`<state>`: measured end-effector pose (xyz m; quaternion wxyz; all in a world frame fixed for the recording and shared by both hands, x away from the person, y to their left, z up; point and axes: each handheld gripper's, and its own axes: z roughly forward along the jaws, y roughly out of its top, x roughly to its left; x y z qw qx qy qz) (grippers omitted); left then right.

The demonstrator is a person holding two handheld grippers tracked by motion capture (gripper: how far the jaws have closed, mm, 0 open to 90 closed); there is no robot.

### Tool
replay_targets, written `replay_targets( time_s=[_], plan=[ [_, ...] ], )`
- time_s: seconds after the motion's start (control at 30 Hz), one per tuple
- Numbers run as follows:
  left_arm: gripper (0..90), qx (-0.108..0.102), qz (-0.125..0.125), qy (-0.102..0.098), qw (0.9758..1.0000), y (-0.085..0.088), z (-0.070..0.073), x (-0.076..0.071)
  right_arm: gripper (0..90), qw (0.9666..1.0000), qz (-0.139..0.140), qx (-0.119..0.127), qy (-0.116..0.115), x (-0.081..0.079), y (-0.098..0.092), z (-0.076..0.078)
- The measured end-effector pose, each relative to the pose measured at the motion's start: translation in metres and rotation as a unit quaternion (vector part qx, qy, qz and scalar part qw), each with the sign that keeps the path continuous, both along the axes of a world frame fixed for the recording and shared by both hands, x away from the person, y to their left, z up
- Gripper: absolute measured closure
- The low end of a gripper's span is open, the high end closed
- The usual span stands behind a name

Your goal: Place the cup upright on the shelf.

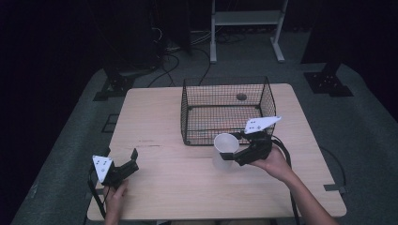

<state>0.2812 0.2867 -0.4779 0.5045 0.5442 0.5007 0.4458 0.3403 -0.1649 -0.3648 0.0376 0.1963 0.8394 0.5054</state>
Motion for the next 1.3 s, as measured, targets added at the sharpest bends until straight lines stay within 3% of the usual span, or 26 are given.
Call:
replay_targets(
  time_s=[0.7,1.3],
  plan=[
    [0.0,-0.001,0.000,0.000,1.0000,0.000,0.000,0.000,18.7,1.0000,0.001,-0.003,-0.008,0.025,-0.004,0.031],
    [0.0,-0.002,-0.001,-0.001,1.0000,0.000,0.000,0.000,18.7,0.9999,-0.007,-0.008,-0.006,0.046,-0.003,0.042]
  ],
)
